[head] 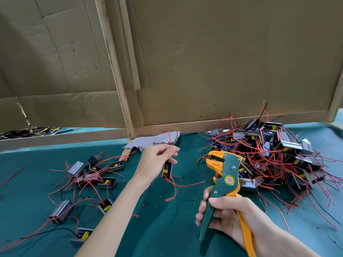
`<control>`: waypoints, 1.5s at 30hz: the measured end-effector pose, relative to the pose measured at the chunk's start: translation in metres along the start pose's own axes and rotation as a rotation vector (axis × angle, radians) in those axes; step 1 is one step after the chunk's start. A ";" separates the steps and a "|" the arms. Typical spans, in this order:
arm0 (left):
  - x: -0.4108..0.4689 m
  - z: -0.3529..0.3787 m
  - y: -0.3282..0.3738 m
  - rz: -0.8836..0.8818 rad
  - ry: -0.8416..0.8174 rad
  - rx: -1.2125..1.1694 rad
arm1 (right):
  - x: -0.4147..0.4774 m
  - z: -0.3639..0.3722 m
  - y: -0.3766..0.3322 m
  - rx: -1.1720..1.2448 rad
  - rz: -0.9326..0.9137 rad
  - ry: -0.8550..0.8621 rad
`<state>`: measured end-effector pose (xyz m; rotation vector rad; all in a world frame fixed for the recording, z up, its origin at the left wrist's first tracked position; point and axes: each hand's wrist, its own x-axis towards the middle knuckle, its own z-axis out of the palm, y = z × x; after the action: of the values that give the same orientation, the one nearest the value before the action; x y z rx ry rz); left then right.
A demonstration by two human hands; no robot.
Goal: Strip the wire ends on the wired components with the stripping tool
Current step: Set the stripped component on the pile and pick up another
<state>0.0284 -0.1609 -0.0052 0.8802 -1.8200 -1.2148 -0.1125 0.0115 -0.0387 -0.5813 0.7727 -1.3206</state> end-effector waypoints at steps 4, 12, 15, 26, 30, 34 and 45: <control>-0.004 -0.005 0.027 0.113 -0.051 -0.114 | -0.002 -0.001 -0.004 -0.063 -0.023 -0.035; -0.030 -0.013 0.059 0.179 -0.316 0.008 | -0.006 0.001 -0.014 -0.168 -0.040 -0.067; -0.034 -0.009 0.064 0.164 -0.345 -0.047 | -0.009 0.004 -0.015 -0.199 -0.037 -0.113; -0.038 0.001 0.061 0.107 -0.371 0.009 | -0.013 0.000 -0.015 -0.275 -0.063 -0.183; -0.038 0.000 0.062 0.102 -0.404 0.006 | -0.013 -0.002 -0.015 -0.301 -0.068 -0.195; -0.038 0.000 0.062 0.099 -0.436 0.009 | -0.013 -0.003 -0.014 -0.331 -0.051 -0.206; -0.038 -0.007 0.063 0.060 -0.534 0.055 | -0.017 0.001 -0.009 -0.429 -0.043 -0.075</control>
<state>0.0444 -0.1117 0.0482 0.5528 -2.2863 -1.4639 -0.1185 0.0270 -0.0280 -0.9866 0.9933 -1.1687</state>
